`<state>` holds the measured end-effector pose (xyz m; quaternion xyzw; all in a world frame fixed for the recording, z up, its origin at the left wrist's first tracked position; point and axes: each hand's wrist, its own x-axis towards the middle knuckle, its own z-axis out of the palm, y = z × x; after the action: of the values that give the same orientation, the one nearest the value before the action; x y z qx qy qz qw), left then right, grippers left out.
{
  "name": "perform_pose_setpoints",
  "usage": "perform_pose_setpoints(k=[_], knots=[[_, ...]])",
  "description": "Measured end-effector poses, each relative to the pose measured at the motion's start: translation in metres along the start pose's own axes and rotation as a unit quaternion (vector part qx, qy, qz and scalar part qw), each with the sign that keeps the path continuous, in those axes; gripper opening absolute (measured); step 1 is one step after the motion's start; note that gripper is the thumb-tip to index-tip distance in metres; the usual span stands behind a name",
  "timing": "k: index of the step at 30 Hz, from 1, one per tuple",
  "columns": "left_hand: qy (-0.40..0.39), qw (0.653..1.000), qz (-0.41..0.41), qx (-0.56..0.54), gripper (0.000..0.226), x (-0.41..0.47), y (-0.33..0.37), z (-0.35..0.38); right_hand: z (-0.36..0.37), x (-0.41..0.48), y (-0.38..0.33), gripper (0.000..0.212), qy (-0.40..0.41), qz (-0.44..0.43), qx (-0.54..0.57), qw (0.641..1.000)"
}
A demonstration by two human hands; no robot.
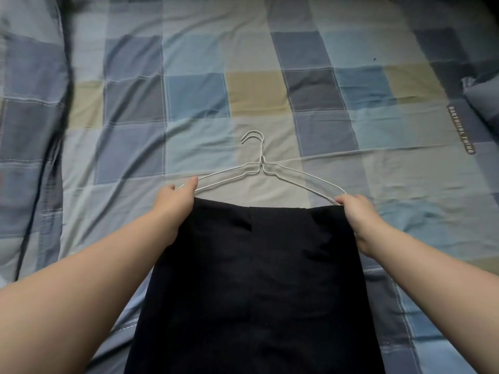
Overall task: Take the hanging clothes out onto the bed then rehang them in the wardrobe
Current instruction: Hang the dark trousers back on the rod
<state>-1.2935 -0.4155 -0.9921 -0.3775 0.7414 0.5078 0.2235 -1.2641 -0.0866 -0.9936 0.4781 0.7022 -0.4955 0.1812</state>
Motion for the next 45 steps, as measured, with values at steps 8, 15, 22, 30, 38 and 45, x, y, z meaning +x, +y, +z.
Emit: perform_pose_setpoints(k=[8, 15, 22, 30, 38, 45], knots=[[0.031, 0.989, -0.046, -0.137, 0.072, -0.023, 0.031, -0.007, -0.032, -0.034, -0.028, 0.023, -0.063, 0.078, 0.163, 0.982], [0.084, 0.978, -0.035, -0.190, 0.031, -0.086, 0.053, -0.035, -0.084, -0.097, -0.059, 0.020, -0.115, 0.047, 0.203, 0.971], [0.084, 0.966, 0.025, -0.242, 0.017, -0.192, 0.110, -0.099, -0.156, -0.206, -0.093, 0.010, -0.120, -0.052, 0.221, 0.966], [0.096, 0.959, 0.127, -0.233, 0.031, -0.344, 0.171, -0.177, -0.245, -0.355, -0.136, 0.010, -0.064, -0.195, 0.190, 0.960], [0.046, 0.939, 0.267, -0.214, 0.019, -0.461, 0.238, -0.252, -0.328, -0.473, -0.162, 0.011, -0.041, -0.329, 0.161, 0.930], [0.016, 0.884, 0.429, -0.184, 0.016, -0.530, 0.317, -0.294, -0.371, -0.571, -0.176, 0.021, 0.055, -0.452, 0.151, 0.878]])
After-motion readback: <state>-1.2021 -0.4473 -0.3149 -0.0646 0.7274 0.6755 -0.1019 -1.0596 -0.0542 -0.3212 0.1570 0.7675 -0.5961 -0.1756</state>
